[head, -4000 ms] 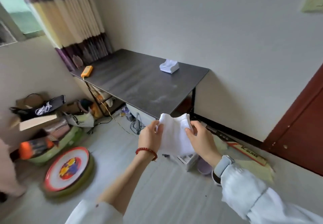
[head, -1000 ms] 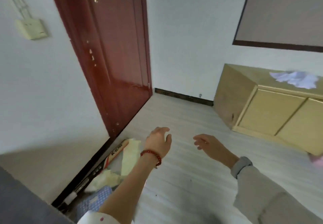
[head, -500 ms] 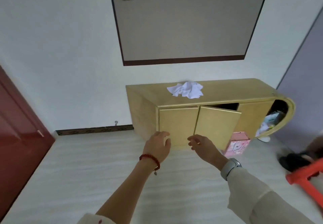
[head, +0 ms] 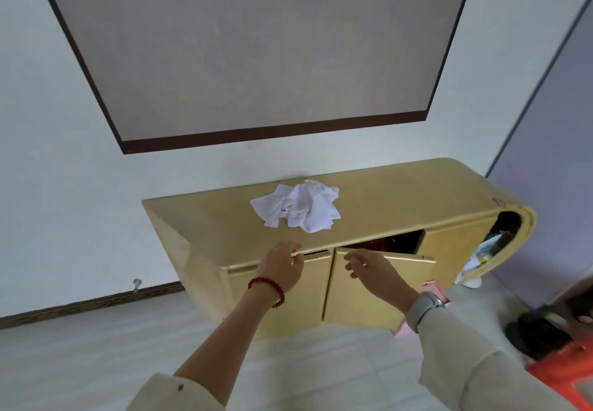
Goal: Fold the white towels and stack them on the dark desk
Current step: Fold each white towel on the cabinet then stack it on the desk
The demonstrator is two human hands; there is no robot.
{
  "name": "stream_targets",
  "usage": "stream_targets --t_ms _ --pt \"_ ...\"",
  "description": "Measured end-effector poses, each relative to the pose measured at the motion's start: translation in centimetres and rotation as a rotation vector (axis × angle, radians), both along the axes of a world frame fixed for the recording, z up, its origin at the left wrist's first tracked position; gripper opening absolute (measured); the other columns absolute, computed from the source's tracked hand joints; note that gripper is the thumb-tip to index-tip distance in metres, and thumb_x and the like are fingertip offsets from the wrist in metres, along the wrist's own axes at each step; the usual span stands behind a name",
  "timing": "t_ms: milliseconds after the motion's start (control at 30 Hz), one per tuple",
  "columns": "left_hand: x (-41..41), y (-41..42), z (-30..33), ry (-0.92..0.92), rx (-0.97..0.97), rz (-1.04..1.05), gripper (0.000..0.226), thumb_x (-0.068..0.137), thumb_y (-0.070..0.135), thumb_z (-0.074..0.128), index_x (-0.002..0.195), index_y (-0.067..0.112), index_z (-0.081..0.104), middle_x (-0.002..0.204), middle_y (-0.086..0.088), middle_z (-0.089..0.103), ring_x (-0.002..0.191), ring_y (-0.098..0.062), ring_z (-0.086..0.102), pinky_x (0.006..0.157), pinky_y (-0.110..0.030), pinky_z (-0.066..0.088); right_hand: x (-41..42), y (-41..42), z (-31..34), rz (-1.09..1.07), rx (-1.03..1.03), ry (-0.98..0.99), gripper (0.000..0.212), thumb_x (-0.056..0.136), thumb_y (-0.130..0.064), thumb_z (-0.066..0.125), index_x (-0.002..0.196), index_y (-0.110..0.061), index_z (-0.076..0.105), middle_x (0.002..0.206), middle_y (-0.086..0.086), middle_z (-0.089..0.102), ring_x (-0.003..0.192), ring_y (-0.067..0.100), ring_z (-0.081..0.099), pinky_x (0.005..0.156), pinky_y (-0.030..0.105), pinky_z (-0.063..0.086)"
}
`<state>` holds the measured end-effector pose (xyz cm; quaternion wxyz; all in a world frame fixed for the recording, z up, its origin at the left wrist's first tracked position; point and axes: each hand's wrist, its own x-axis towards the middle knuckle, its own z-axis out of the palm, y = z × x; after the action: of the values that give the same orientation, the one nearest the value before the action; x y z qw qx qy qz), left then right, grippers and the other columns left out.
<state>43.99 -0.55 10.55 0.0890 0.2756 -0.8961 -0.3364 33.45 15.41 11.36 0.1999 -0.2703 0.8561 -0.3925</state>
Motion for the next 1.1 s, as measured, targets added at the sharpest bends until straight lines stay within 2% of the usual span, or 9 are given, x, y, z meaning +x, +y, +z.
stream_targets --t_ms 300,433,567,633,733,800,900,1033,1100 --pt "-15.6 -8.4 -5.6 -0.173 0.137 -0.013 0.030 0.093 0.014 0.044 0.119 0.008 0.056 0.120 -0.006 0.058 0.110 -0.023 0.054 0.093 -0.025 0.036 -16.2 -10.0 -6.7 -0.040 0.093 -0.110 0.025 0.090 -0.006 0.043 0.108 -0.008 0.060 0.094 0.006 0.062 0.088 0.023 0.058 0.079 0.026 0.042" --pt "-20.0 -10.8 -8.6 -0.210 0.230 0.052 0.014 0.092 0.012 0.041 0.093 0.017 0.054 0.092 -0.008 0.058 0.096 -0.029 0.058 0.077 -0.029 0.040 -22.0 -13.4 -10.6 -0.031 0.192 -0.165 0.031 0.092 -0.007 0.041 0.121 -0.006 0.054 0.115 0.014 0.061 0.105 0.028 0.056 0.079 0.023 0.037" --pt "-24.7 -13.0 -10.0 -0.203 0.285 0.168 0.027 0.092 0.009 0.043 0.115 0.008 0.058 0.107 -0.009 0.061 0.095 -0.019 0.056 0.071 -0.013 0.032 -27.2 -17.2 -13.8 0.003 0.219 -0.289 0.038 0.093 -0.007 0.041 0.131 -0.008 0.045 0.132 0.010 0.052 0.119 0.026 0.049 0.090 0.024 0.035" --pt "-26.7 -14.0 -10.5 -0.205 0.281 0.234 0.027 0.092 0.010 0.045 0.116 0.009 0.058 0.110 -0.006 0.061 0.095 -0.017 0.057 0.075 -0.016 0.037 -29.5 -19.0 -15.1 0.013 0.218 -0.376 0.041 0.091 -0.005 0.043 0.132 -0.008 0.042 0.133 0.011 0.049 0.118 0.028 0.049 0.095 0.031 0.037" --pt "-29.3 -15.1 -11.6 -0.209 0.253 0.277 0.027 0.091 0.012 0.048 0.116 0.013 0.058 0.115 -0.005 0.061 0.098 -0.017 0.058 0.086 -0.024 0.044 -31.6 -20.9 -16.7 0.059 0.239 -0.455 0.037 0.089 -0.009 0.051 0.125 -0.003 0.046 0.124 0.014 0.054 0.108 0.027 0.054 0.089 0.032 0.042" --pt "-30.8 -15.5 -12.0 -0.197 0.255 0.290 0.029 0.091 0.009 0.049 0.118 0.013 0.057 0.119 -0.004 0.058 0.100 -0.015 0.057 0.086 -0.021 0.042 -32.4 -21.5 -17.2 0.117 0.275 -0.455 0.028 0.089 -0.013 0.052 0.114 -0.002 0.053 0.110 0.015 0.060 0.096 0.026 0.057 0.081 0.033 0.045" --pt "-32.2 -16.0 -12.0 -0.196 0.235 0.254 0.033 0.089 0.007 0.052 0.121 0.014 0.055 0.124 -0.002 0.053 0.107 -0.013 0.053 0.089 -0.019 0.040 -32.6 -21.8 -17.0 0.237 0.294 -0.396 0.012 0.091 -0.023 0.050 0.095 -0.014 0.056 0.085 0.002 0.061 0.078 0.020 0.058 0.072 0.030 0.048" --pt "-33.8 -17.6 -11.2 -0.224 0.093 0.072 0.050 0.085 0.002 0.052 0.131 0.022 0.046 0.139 0.005 0.038 0.127 -0.017 0.031 0.100 -0.018 0.028 -33.8 -22.1 -14.3 0.339 0.117 -0.323 0.011 0.093 -0.013 0.046 0.092 -0.004 0.050 0.077 0.005 0.052 0.066 0.016 0.046 0.059 0.013 0.037" --pt "-35.0 -18.8 -9.7 -0.207 0.026 -0.043 0.059 0.084 -0.003 0.048 0.136 0.025 0.040 0.144 0.010 0.032 0.132 -0.014 0.023 0.099 -0.014 0.022 -35.4 -22.5 -11.7 0.422 0.070 -0.334 0.007 0.094 -0.008 0.043 0.092 -0.010 0.050 0.068 0.003 0.046 0.057 0.011 0.038 0.051 0.013 0.033"
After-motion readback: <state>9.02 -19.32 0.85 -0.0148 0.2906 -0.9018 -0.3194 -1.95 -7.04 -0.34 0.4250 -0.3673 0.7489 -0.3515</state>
